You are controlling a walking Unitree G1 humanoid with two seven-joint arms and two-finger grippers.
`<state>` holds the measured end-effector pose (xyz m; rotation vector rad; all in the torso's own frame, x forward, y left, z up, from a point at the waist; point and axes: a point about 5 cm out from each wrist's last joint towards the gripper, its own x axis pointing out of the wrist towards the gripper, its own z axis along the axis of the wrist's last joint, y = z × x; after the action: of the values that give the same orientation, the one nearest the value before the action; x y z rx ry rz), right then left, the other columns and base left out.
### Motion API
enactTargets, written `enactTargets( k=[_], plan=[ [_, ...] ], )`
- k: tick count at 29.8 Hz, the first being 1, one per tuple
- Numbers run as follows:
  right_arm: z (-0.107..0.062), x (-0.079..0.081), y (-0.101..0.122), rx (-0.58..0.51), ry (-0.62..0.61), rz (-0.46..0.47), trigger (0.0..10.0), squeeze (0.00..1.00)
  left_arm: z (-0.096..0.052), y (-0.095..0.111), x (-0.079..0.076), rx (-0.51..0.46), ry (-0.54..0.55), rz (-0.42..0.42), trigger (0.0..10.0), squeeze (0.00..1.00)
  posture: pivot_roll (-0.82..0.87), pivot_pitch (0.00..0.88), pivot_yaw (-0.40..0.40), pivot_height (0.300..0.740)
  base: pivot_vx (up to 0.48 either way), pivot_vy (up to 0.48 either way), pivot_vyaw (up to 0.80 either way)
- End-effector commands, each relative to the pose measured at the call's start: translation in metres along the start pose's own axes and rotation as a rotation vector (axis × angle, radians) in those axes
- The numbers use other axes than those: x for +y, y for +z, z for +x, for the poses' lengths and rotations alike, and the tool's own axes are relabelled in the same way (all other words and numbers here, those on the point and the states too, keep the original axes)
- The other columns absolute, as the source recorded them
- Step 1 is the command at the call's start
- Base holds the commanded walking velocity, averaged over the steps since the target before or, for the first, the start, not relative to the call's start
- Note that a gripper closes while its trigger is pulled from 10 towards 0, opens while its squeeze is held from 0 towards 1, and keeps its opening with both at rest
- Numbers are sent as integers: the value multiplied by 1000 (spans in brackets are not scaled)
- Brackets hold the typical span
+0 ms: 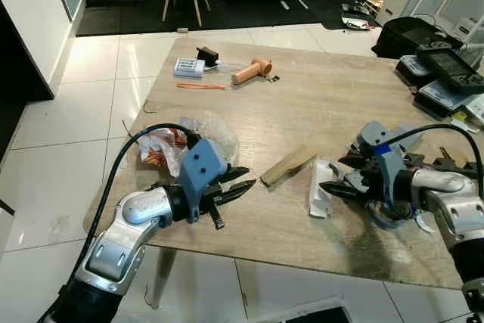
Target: Picking trash to rubbish bin
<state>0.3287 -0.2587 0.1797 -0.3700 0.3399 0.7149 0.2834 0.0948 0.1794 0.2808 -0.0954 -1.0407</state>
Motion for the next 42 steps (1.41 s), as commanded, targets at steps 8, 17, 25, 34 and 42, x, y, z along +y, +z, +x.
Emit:
enactTargets(
  k=[8, 17, 25, 34, 42],
  plan=[
    [-9, 1, -10, 48, 30, 94, 10000, 0, 0, -5, -1, 29, -28, 3, 10000, 0, -98, 147, -5, 740, 0, 0, 0],
    [1, 12, -29, 47, 87, 243, 10000, 0, 2, -4, -2, 28, -31, 5, 10000, 0, -95, 144, -6, 740, 0, 0, 0],
    [6, 17, -36, 68, 98, 257, 10000, 0, 1, -4, -1, 27, -25, 8, 10000, 0, -92, 143, -5, 740, 0, 0, 0],
    [18, 18, -42, 60, 55, 307, 10000, 0, 2, -5, -1, 25, -24, 9, 10000, 0, -94, 143, -5, 740, 0, 0, 0],
    [38, 24, -41, 70, 14, 309, 10000, 0, 3, -5, -1, 24, -28, 11, 10000, 0, -91, 145, -5, 740, 0, 0, 0]
  ],
)
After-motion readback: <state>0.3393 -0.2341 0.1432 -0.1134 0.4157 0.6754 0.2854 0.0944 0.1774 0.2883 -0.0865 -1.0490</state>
